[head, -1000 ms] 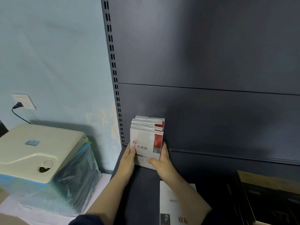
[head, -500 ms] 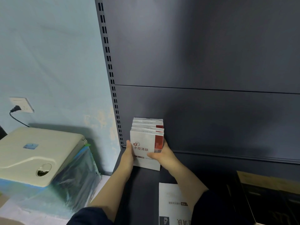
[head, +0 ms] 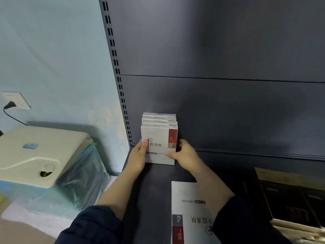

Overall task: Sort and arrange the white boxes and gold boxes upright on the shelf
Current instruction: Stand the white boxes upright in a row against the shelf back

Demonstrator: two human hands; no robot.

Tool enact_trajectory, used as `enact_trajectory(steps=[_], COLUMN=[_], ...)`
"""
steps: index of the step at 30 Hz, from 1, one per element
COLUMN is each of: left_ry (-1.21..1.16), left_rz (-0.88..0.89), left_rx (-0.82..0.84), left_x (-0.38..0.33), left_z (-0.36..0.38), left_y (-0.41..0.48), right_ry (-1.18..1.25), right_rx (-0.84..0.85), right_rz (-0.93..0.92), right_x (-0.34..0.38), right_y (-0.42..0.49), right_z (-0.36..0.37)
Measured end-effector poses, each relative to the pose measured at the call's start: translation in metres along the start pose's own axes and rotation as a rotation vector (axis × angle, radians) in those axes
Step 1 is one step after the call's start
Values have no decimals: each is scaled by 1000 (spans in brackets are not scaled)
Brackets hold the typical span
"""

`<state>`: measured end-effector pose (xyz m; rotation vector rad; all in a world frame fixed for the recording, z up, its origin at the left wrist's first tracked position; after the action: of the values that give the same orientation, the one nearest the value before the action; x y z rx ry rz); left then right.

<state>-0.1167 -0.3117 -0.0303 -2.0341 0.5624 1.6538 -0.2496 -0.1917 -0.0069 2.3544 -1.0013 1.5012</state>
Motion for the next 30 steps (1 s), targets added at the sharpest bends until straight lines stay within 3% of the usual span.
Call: enact_trajectory(steps=[3, 6, 8, 15, 21, 27, 30], left_ry=[-8, -29, -31, -50, -68, -64, -81], left_rz=[-9, -21, -21, -7, -52, -4, 59], left_rx=[-6, -16, -37, -44, -39, -359, -369], left_x=[1, 3, 4, 0, 3, -7, -18], left_z=[-1, -2, -2, 1, -2, -32, -40], left_y=[1, 0, -1, -5, -6, -13, -16], right_ry=[-457, -910, -1035, -767, -331, 136, 104], right_rx=[59, 368, 521, 437, 218, 99, 32], right_rz=[97, 231, 240, 165, 60, -113, -198], right_x=[-7, -35, -51, -54, -27, 15, 46], right_y=[-31, -69, -83, -65, -59, -65, -68], right_z=[-21, -26, -20, -26, -54, -70, -70])
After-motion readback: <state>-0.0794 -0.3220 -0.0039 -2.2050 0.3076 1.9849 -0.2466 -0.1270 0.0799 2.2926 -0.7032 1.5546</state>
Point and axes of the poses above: each hand's wrist, its own y-axis towards the middle knuckle, its own z-axis out of the palm, x = y × z, the point moved 9 cm from there along y, towards the middle knuckle, and after that the axes turned 2 degrees about -z, right-handed, at the moved point
